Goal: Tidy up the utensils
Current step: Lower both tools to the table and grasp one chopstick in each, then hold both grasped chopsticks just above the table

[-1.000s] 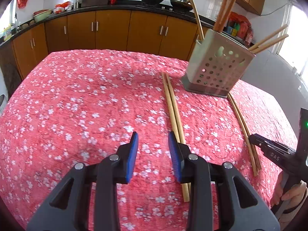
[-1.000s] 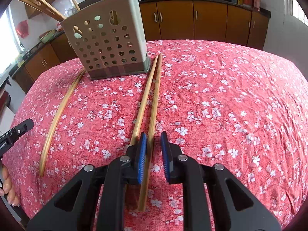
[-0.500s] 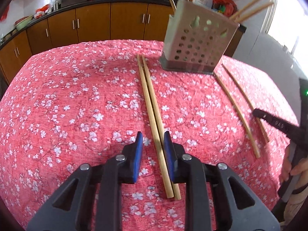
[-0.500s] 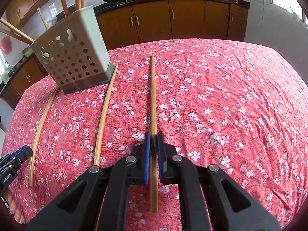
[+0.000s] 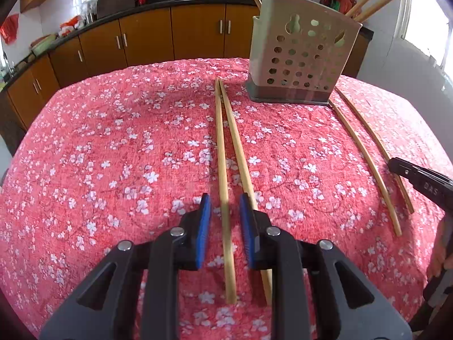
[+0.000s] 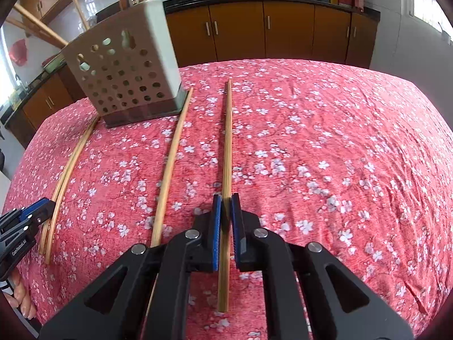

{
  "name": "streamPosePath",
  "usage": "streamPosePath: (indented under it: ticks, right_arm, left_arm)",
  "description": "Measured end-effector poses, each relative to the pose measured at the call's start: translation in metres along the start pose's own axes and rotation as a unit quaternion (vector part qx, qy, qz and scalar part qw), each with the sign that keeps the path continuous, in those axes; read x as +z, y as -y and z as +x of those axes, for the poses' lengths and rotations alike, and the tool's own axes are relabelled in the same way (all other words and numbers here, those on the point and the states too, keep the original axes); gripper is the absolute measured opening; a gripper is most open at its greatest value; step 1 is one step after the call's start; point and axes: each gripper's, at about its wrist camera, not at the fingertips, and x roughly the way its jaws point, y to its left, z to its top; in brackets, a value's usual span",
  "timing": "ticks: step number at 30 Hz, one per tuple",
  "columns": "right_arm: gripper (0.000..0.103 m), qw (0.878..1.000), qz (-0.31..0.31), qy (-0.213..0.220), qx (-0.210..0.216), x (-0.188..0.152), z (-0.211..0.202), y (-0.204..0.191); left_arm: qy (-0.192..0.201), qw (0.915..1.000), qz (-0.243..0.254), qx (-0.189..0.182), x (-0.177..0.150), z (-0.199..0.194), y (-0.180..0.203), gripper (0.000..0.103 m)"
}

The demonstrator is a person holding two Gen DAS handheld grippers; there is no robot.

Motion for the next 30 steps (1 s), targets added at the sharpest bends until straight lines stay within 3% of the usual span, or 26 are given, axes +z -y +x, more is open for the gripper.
streamPosePath:
  ticks: [3, 9, 13, 30]
  right_arm:
    - [0.008, 1.000, -0.008, 0.002, 0.000, 0.000, 0.003, -0.004]
    - [0.008, 1.000, 0.008, 0.009, -0.021, 0.007, 0.005, 0.016]
    - [0.008, 0.999, 0.015, 0.012, -0.027, 0.009, 0.005, 0.027]
    - [0.009, 0.999, 0.006, 0.016, -0.039, 0.004, 0.002, 0.024]
  left_arm:
    - [0.000, 0.9999, -0.009, 0.013, 0.003, 0.002, -0.004, 0.009]
    - [-0.004, 0.9980, -0.053, 0.035, 0.010, 0.006, -0.040, 0.008]
    - [-0.002, 0.9971, -0.074, 0.015, 0.010, 0.006, -0.056, 0.009]
    - [0.010, 0.9972, -0.073, 0.012, 0.005, 0.002, -0.054, 0.013]
